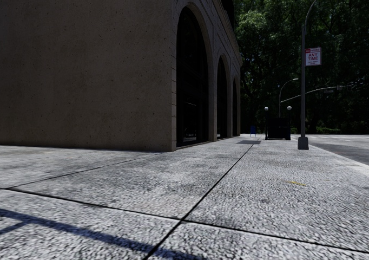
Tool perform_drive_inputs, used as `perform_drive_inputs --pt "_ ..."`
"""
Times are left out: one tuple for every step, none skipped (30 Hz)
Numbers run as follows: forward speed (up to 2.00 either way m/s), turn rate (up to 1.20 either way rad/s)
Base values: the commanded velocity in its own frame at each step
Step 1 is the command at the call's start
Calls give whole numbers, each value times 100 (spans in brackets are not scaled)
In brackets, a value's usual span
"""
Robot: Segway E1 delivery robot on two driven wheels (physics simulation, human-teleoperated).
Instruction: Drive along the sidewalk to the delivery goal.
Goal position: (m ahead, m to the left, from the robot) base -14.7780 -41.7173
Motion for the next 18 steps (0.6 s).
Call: perform_drive_inputs --pt "0 0" --pt "0 0" --pt "0 0" --pt "0 0" --pt "0 0" --pt "0 0" --pt "0 0" --pt "0 0" --pt "0 0" --pt "0 0" --pt "0 0" --pt "0 0" --pt "0 0" --pt "0 0" --pt "0 0" --pt "0 0" --pt "0 0" --pt "0 0"
